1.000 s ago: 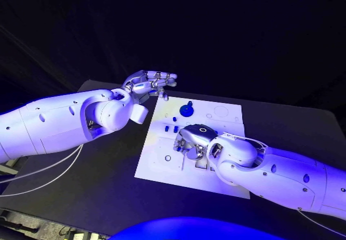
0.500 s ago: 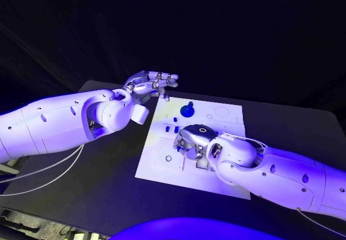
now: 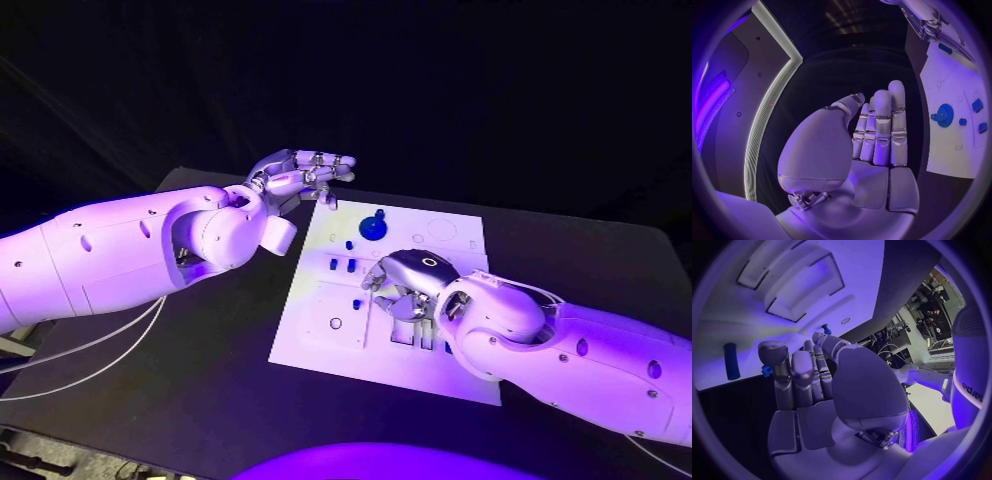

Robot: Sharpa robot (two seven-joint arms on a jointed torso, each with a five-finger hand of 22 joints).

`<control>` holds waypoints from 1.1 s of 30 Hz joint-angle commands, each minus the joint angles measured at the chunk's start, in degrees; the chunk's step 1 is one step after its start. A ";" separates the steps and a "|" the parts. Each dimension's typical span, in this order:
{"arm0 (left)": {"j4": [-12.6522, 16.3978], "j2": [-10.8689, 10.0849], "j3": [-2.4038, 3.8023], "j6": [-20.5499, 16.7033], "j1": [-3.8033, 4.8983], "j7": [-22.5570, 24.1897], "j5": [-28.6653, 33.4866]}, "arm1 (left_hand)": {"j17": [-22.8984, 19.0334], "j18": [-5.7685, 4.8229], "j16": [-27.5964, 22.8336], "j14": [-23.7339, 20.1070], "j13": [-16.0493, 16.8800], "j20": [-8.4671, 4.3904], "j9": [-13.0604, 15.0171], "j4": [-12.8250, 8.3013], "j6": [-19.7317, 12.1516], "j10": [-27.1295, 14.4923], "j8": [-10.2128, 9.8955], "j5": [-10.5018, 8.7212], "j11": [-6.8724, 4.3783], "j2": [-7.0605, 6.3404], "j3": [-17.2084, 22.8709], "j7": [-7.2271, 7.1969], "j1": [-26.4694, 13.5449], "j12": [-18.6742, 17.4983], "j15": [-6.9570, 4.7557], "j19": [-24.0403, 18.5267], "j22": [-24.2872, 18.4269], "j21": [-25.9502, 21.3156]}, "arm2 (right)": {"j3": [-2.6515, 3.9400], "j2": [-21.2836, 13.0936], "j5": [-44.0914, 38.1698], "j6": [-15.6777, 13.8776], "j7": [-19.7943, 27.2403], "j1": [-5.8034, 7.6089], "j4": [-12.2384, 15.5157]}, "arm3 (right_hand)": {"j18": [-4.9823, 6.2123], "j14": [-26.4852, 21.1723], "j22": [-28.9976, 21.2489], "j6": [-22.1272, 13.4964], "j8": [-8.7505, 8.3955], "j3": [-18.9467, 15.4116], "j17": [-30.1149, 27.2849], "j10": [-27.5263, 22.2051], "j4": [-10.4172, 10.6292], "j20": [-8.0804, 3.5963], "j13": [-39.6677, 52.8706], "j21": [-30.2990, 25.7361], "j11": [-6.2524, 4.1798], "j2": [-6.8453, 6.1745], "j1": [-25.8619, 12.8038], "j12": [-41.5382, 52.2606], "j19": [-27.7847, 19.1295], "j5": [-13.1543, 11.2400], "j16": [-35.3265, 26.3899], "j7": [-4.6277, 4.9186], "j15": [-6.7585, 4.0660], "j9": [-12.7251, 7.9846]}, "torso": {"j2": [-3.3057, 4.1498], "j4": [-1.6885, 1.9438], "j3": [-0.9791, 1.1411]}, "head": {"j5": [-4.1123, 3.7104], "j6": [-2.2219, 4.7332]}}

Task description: Assemble the parts on the task board

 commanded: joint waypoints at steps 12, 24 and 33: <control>0.05 -0.29 -0.03 1.34 0.04 0.37 -0.48 | -0.09 0.77 -0.05 -0.20 0.10 0.00 -0.05 0.04 -0.31 -0.32 0.45 -0.29 -0.05 0.17 -0.36 -0.06 -0.37 0.45 0.14 0.23 -0.11 -0.27 | 1.20 -11.42 6.48 3.07 2.77 5.90 5.12 | 0.24 1.64 4.44 1.21 1.00 -3.09 2.42 0.13 1.58 -0.10 0.67 4.93 -0.86 -0.82 -3.29 3.64 2.49 1.74 3.78 -0.06 -0.50 0.75 | -0.10 -0.16 -0.15 | -1.49 1.20; -0.03 -0.19 -0.07 1.59 0.04 0.23 -1.11 | -0.11 0.79 -0.03 -0.21 0.13 0.01 -0.04 -0.06 -0.29 -0.31 0.54 -0.29 -0.09 0.24 -0.38 -0.10 -0.32 0.54 0.12 0.24 -0.14 -0.30 | 0.89 -11.46 0.24 6.68 2.79 6.06 1.44 | -0.01 2.26 5.32 -1.02 -0.45 -6.81 2.59 -1.13 2.83 -0.18 0.56 5.85 -0.92 -2.03 -4.41 4.75 3.40 1.05 4.64 -1.11 -0.62 0.41 | -0.15 -0.09 -0.15 | -1.74 1.53; -0.03 -0.20 -0.08 1.68 0.04 0.13 -1.14 | -0.11 0.79 -0.03 -0.21 0.13 0.01 -0.04 -0.06 -0.29 -0.31 0.54 -0.29 -0.09 0.24 -0.38 -0.10 -0.32 0.54 0.12 0.24 -0.14 -0.30 | 0.51 -9.25 -0.52 7.89 2.49 4.98 -0.38 | -0.01 2.25 5.26 -1.11 -0.53 -7.41 2.50 -1.38 3.12 -0.18 0.57 5.70 -0.93 -1.65 -4.14 5.18 3.44 0.80 4.69 -1.18 -0.62 0.42 | -0.10 -0.16 -0.19 | -1.61 1.36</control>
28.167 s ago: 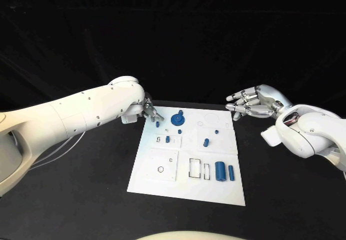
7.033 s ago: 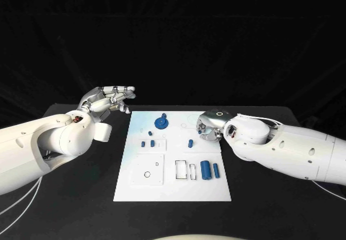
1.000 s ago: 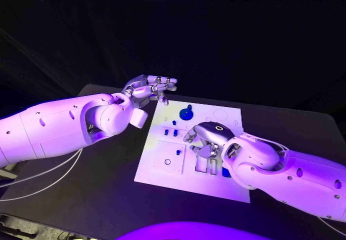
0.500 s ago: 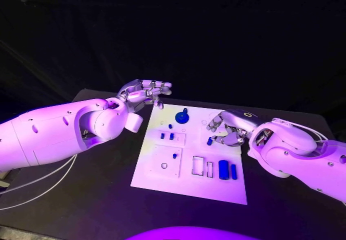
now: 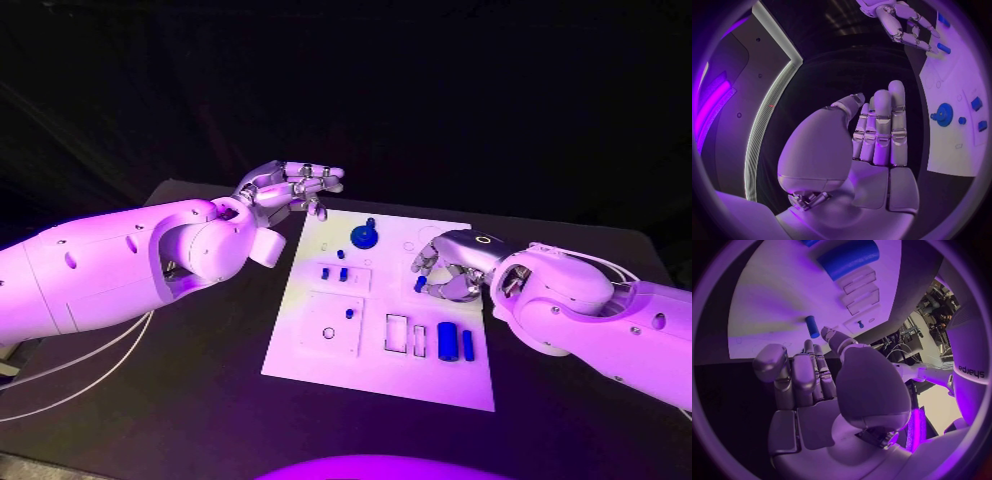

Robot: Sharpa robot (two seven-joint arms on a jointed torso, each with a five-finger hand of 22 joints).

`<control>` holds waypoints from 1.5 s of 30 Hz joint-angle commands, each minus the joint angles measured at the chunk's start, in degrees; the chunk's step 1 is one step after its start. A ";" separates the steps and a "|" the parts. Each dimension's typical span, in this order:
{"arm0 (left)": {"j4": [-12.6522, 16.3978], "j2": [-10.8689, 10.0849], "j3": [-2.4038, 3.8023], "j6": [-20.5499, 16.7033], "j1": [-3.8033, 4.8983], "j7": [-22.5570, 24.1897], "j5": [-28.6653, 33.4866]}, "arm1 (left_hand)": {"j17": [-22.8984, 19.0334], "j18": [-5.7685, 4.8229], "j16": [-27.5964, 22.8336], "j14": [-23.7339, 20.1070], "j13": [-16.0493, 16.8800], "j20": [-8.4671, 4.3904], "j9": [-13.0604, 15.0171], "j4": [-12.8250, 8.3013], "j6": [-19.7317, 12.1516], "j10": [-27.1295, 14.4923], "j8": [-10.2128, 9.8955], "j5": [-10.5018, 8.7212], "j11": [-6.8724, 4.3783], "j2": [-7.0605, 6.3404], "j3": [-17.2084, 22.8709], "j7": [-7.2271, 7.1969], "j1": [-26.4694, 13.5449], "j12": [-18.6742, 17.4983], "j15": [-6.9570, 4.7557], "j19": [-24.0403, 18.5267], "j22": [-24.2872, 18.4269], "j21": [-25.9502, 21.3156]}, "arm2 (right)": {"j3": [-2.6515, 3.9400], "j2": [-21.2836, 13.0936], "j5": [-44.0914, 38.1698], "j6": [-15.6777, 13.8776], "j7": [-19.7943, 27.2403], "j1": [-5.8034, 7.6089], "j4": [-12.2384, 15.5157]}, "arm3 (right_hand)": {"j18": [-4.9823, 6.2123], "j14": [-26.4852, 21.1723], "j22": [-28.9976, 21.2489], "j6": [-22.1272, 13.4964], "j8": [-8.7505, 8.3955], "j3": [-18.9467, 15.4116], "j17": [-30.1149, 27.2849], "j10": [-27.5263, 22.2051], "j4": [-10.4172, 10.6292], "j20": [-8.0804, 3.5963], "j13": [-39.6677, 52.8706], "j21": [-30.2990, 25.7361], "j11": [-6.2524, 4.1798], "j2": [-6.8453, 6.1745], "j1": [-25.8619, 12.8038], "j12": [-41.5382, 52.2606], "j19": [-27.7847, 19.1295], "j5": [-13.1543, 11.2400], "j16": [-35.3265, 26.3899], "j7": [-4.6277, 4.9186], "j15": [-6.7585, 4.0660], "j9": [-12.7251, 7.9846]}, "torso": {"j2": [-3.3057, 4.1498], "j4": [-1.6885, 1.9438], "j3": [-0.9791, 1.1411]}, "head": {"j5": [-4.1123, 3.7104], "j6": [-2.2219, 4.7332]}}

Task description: Assemble the parts on the task board

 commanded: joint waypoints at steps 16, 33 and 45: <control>-0.07 0.08 0.01 1.31 0.04 -0.03 -0.44 | -0.06 0.79 -0.03 -0.21 0.09 0.01 -0.05 -0.06 -0.29 -0.31 0.32 -0.29 -0.09 0.24 -0.38 -0.09 -0.32 0.31 0.12 0.25 -0.09 -0.30 | -0.14 2.47 -2.87 2.21 -2.82 -1.25 -3.18 | -0.40 1.98 1.90 1.93 0.48 0.35 1.26 2.20 0.70 -0.54 -0.04 1.94 -1.05 2.58 1.21 2.47 1.59 0.49 1.91 0.62 -0.79 0.54 | -0.07 -0.14 0.08 | 0.38 -0.22; -0.09 0.11 0.00 1.43 0.04 -0.23 -0.45 | -0.08 0.80 0.00 -0.22 0.12 0.01 -0.04 -0.12 -0.28 -0.31 0.41 -0.31 -0.11 0.32 -0.43 -0.11 -0.33 0.41 0.11 0.27 -0.12 -0.34 | -0.15 2.52 -1.39 -0.31 -1.89 -1.36 -2.99 | -1.47 2.95 6.49 6.42 2.27 1.06 4.29 6.86 0.80 -1.53 0.43 7.24 -2.56 5.42 2.80 4.73 3.75 0.07 5.27 -0.38 -1.93 1.79 | 0.00 -0.07 0.02 | 0.15 -0.07; -0.27 0.12 -0.01 1.59 0.04 -0.44 -0.46 | -0.09 0.80 0.02 -0.23 0.14 0.01 -0.04 -0.16 -0.30 -0.35 0.45 -0.31 -0.11 0.36 -0.47 -0.11 -0.34 0.46 0.10 0.28 -0.14 -0.37 | 0.00 1.42 2.04 -5.39 -1.43 -1.44 -1.50 | -1.61 3.04 7.20 7.65 2.95 0.63 4.74 7.51 1.01 -1.87 0.49 7.99 -2.87 6.27 2.81 4.69 4.05 -0.61 5.80 -0.81 -2.24 2.42 | -0.05 -0.05 0.00 | 0.16 -0.20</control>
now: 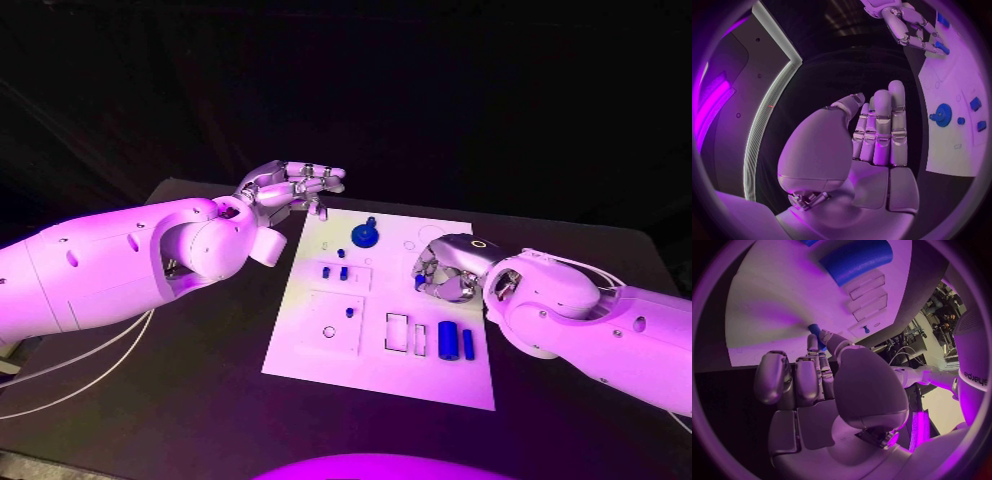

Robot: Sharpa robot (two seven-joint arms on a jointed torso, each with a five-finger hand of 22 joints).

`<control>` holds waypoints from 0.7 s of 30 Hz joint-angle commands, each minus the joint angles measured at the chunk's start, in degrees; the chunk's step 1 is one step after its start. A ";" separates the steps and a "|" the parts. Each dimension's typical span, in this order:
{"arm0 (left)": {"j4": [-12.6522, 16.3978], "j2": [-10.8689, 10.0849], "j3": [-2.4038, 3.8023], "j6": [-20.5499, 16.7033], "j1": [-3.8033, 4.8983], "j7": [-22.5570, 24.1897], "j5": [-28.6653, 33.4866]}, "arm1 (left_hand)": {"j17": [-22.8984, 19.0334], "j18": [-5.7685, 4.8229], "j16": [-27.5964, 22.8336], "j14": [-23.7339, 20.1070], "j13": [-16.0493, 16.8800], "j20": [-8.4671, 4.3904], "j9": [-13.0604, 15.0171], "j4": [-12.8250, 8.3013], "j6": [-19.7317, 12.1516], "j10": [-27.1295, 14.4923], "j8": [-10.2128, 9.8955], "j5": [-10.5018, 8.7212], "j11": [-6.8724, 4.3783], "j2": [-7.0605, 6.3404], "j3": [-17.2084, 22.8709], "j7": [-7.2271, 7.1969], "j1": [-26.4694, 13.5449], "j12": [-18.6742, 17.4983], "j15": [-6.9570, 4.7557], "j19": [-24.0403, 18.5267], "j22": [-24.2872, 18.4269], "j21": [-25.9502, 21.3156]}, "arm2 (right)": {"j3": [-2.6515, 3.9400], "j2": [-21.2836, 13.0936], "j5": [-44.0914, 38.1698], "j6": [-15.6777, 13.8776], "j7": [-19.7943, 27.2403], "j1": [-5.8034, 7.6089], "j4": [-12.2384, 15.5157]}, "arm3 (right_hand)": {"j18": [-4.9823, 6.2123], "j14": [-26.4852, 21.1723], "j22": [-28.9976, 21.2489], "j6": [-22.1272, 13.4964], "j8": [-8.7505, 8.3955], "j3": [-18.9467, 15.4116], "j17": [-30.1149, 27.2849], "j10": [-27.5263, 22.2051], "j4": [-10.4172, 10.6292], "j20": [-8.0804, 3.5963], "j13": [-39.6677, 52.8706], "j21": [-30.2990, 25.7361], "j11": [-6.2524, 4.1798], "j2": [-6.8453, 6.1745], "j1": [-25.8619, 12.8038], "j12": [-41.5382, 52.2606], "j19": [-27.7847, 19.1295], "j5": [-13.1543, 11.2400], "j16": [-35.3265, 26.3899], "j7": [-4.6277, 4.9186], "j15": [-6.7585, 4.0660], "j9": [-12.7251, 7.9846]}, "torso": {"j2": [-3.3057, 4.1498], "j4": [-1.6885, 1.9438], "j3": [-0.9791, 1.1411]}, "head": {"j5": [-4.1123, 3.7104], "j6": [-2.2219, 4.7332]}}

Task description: Assemble the parts on the task board

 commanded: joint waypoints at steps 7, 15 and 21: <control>-0.22 0.07 -0.02 1.47 0.04 -0.17 -0.28 | -0.08 0.81 0.02 -0.25 0.05 0.01 -0.06 -0.07 -0.37 -0.41 0.25 -0.32 -0.10 0.33 -0.35 -0.10 -0.33 0.26 0.10 0.28 -0.06 -0.39 | 0.65 -2.91 7.28 -3.70 0.65 0.81 4.10 | -0.70 2.71 0.18 0.66 0.56 -0.55 0.18 0.32 0.43 0.04 -0.10 0.25 0.02 0.63 -0.22 -0.07 0.50 -0.80 0.43 -0.21 -0.52 1.16 | -0.06 -0.13 -0.02 | 0.05 -0.03; -0.47 0.31 -0.04 1.94 0.03 -0.52 -0.28 | -0.09 0.81 0.02 -0.27 0.05 0.01 -0.07 -0.09 -0.41 -0.46 0.26 -0.32 -0.08 0.32 -0.39 -0.08 -0.37 0.27 0.10 0.28 -0.08 -0.41 | 0.96 -4.12 13.36 -4.08 1.28 2.11 8.69 | -0.75 2.75 0.37 0.51 0.50 -0.71 0.37 0.17 0.57 0.03 -0.15 0.45 0.06 0.68 -0.36 -0.25 0.56 -0.72 0.63 -0.18 -0.50 1.22 | -0.12 -0.14 -0.01 | -0.04 0.11; -0.64 0.54 -0.06 2.18 0.02 -0.58 -0.28 | -0.09 0.81 0.02 -0.27 0.05 0.01 -0.07 -0.09 -0.41 -0.46 0.26 -0.32 -0.08 0.32 -0.39 -0.08 -0.37 0.27 0.10 0.28 -0.08 -0.41 | 0.90 -1.34 13.71 -4.83 1.80 1.85 10.06 | -0.78 2.77 0.50 0.27 0.39 -0.75 0.46 -0.06 0.45 0.03 -0.22 0.57 0.10 0.71 -0.16 -0.47 0.60 -0.48 0.75 -0.11 -0.48 1.27 | -0.05 -0.04 -0.04 | 0.18 0.10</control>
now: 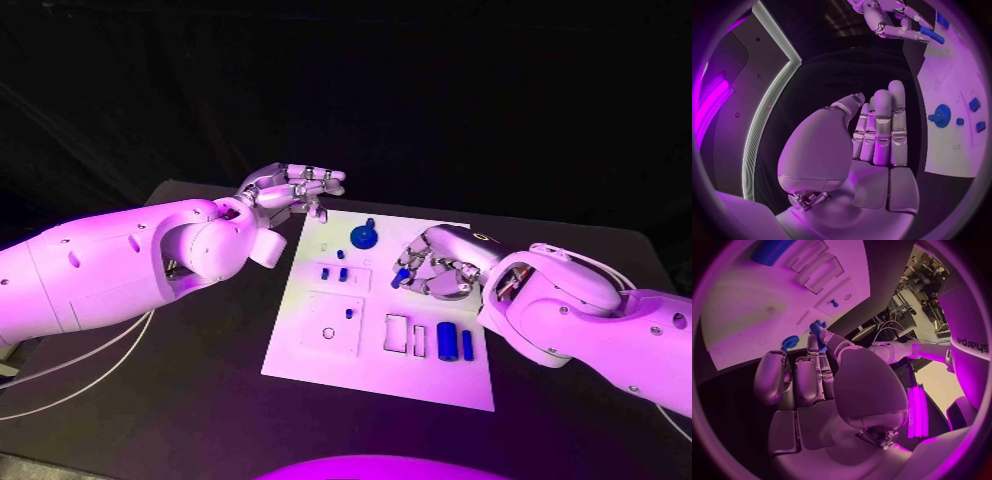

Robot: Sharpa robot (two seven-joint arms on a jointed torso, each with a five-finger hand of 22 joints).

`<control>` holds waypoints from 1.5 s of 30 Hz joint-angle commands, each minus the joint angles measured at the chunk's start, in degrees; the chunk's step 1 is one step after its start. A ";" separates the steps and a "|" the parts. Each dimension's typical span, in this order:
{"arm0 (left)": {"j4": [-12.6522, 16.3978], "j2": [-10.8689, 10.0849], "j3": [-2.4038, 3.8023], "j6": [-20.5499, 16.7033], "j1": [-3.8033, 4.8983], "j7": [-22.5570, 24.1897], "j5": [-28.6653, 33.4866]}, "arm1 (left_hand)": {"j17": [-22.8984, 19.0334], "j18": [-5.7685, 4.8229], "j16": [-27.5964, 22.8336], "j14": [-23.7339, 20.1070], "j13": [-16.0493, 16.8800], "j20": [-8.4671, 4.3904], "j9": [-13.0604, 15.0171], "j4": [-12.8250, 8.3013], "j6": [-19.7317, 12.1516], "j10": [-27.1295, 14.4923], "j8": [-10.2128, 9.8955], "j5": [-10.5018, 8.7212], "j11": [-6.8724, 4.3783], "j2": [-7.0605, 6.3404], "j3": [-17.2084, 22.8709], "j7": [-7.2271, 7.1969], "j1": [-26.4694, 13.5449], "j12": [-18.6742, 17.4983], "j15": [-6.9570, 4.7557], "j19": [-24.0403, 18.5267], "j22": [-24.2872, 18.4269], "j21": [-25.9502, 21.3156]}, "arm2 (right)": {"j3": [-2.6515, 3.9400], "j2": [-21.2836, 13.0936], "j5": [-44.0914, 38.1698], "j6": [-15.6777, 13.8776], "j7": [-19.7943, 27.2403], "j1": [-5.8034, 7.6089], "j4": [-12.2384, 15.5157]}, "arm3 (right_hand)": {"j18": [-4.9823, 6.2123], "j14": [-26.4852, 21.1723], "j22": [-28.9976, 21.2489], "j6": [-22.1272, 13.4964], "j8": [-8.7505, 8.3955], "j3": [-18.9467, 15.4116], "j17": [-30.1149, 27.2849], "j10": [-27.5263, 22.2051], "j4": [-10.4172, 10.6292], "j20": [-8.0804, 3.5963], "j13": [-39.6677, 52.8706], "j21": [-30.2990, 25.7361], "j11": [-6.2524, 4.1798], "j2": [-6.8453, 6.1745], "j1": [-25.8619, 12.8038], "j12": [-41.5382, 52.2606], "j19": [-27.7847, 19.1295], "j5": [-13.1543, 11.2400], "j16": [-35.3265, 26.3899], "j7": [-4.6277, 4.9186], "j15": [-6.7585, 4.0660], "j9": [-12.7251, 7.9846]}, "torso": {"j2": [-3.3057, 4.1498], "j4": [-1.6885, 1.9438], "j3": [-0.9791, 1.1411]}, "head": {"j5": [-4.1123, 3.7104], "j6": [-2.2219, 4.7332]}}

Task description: Assemble the parts on the task board

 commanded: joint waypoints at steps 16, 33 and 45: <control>-0.50 0.93 -0.04 2.05 0.02 -0.13 -0.26 | -0.10 0.80 0.02 -0.31 0.07 0.02 -0.08 -0.12 -0.47 -0.53 0.29 -0.33 -0.06 0.34 -0.45 -0.06 -0.41 0.31 0.12 0.28 -0.11 -0.18 | -0.35 8.91 0.87 -1.45 3.05 -4.97 -1.25 | -0.83 2.99 0.27 0.09 0.29 -0.19 0.32 -0.09 -0.01 -0.16 -0.10 0.54 0.23 0.39 0.11 -0.38 0.46 0.71 0.58 0.15 -0.26 1.39 | 0.14 0.12 -0.05 | 2.49 -1.21; -0.45 1.05 -0.04 2.10 0.03 -0.17 -0.26 | -0.10 0.80 0.02 -0.31 0.07 0.02 -0.08 -0.12 -0.47 -0.53 0.29 -0.33 -0.06 0.34 -0.45 -0.06 -0.41 0.31 0.12 0.28 -0.11 -0.18 | -1.01 13.49 -5.66 -3.25 4.45 -8.05 -6.36 | -0.86 3.02 0.46 -0.05 0.22 -0.11 0.48 -0.01 -0.24 -0.10 -0.12 0.70 0.31 0.60 0.48 -0.56 0.52 1.73 0.80 0.33 -0.18 1.56 | 0.13 0.19 0.04 | 3.01 -1.67; -0.59 1.21 -0.05 2.21 0.03 -0.57 -0.26 | -0.13 0.80 0.02 -0.36 0.08 0.03 -0.08 -0.12 -0.52 -0.58 0.34 -0.32 -0.05 0.40 -0.51 -0.04 -0.49 0.36 0.14 0.27 -0.14 -0.23 | -1.09 14.50 -6.26 -2.42 3.90 -8.94 -7.70 | -0.86 3.03 0.51 -0.05 0.22 -0.12 0.56 0.01 -0.28 -0.09 -0.12 0.74 0.34 0.59 0.50 -0.59 0.53 1.95 0.90 0.37 -0.16 1.60 | 0.08 0.02 0.02 | 3.47 -2.38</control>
